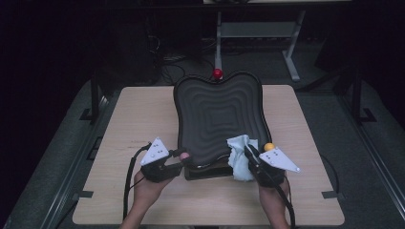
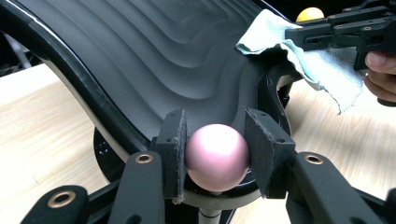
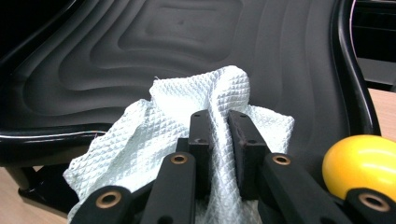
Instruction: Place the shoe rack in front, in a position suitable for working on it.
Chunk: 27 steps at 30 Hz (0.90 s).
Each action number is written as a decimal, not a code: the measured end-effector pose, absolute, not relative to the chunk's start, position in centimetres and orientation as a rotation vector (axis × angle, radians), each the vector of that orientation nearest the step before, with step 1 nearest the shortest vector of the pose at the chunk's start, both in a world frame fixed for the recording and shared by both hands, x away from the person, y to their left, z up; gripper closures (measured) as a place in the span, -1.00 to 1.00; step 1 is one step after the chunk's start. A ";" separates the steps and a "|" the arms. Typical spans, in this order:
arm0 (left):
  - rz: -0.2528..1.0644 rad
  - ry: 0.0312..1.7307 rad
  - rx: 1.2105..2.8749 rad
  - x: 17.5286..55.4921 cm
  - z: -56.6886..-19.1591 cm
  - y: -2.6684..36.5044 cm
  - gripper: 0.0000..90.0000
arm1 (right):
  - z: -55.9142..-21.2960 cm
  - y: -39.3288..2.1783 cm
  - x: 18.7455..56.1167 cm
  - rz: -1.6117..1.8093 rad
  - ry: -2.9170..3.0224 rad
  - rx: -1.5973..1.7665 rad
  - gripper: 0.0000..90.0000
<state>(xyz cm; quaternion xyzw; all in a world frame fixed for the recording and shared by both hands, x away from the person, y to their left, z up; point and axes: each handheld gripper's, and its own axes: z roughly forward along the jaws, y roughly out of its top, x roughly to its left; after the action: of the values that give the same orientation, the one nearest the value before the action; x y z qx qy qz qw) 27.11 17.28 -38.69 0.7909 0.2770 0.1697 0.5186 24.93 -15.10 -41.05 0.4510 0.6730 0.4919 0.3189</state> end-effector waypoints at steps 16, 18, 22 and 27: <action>0.390 0.658 1.887 27.2 -38.9 17.4 0.33 | -41.1 -6.8 25.3 1.329 1.786 1.118 0.78; 0.391 0.655 1.888 27.2 -38.9 17.4 0.34 | -41.2 -6.4 25.3 1.314 1.794 1.072 0.78; 0.390 0.654 1.890 27.2 -38.8 17.3 0.33 | -41.1 -8.4 25.9 1.230 1.706 1.126 0.78; 0.383 0.654 1.889 27.3 -38.9 17.4 0.33 | -41.8 -6.0 24.9 1.363 1.733 1.108 0.78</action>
<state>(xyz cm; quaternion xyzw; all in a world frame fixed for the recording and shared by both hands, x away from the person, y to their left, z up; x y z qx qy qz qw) 27.28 17.41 -38.86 0.7897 0.2734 0.1599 0.5253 24.93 -6.03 -41.82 0.4239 0.6628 0.5212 0.3306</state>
